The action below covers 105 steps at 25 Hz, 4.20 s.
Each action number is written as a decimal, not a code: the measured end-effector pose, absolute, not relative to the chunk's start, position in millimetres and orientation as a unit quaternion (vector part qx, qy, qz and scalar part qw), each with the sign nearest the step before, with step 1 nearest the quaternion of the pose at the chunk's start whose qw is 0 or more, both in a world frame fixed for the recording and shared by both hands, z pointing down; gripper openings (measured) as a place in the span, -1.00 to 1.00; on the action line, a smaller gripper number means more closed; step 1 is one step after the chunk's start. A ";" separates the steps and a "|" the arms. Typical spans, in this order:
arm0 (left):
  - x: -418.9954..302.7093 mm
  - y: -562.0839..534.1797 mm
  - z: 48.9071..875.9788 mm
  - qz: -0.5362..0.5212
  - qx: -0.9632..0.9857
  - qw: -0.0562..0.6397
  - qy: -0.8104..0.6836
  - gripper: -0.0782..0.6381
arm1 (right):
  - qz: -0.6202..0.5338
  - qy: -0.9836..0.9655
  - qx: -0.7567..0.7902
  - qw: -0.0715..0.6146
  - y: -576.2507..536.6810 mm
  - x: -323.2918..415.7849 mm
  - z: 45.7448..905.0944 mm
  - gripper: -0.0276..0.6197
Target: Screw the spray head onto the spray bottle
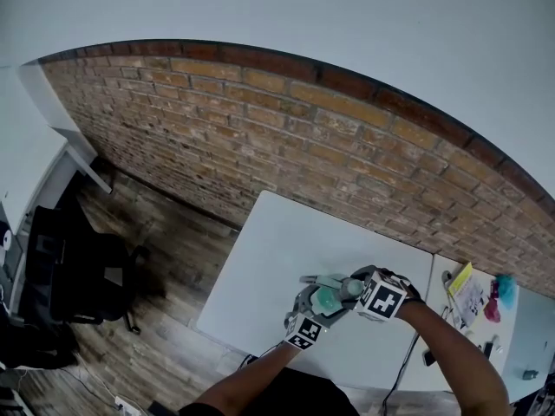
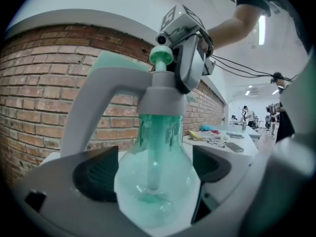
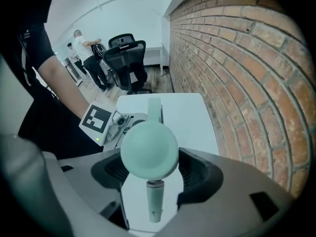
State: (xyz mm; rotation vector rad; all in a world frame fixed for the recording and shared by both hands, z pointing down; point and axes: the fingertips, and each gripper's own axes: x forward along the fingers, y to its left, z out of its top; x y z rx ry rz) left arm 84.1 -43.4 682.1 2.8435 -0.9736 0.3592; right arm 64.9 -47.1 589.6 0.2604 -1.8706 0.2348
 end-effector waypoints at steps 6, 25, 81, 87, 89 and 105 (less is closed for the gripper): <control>87.4 -45.1 681.9 0.120 0.940 0.055 -0.314 0.52 | 0.130 -0.784 0.143 0.589 -49.2 63.4 589.1 0.00; 86.2 -44.7 682.7 0.121 0.944 0.059 -0.302 0.51 | 0.008 -0.852 0.189 0.488 -62.9 69.5 523.1 0.03; 86.1 -44.3 683.1 0.109 0.948 0.057 -0.294 0.50 | -0.587 -0.448 -0.397 0.545 -29.8 84.6 604.2 0.16; 87.6 -44.0 682.7 0.109 0.950 0.054 -0.287 0.50 | -0.566 -0.474 -0.376 0.560 -28.1 77.4 619.7 0.11; 86.4 -44.1 682.6 0.108 0.950 0.055 -0.288 0.50 | -0.530 -0.498 -0.365 0.582 -27.5 75.1 618.4 0.10; 87.0 -42.1 681.8 0.104 0.951 0.049 -0.288 0.50 | -0.367 -0.599 -0.290 0.650 -27.8 68.4 614.2 0.09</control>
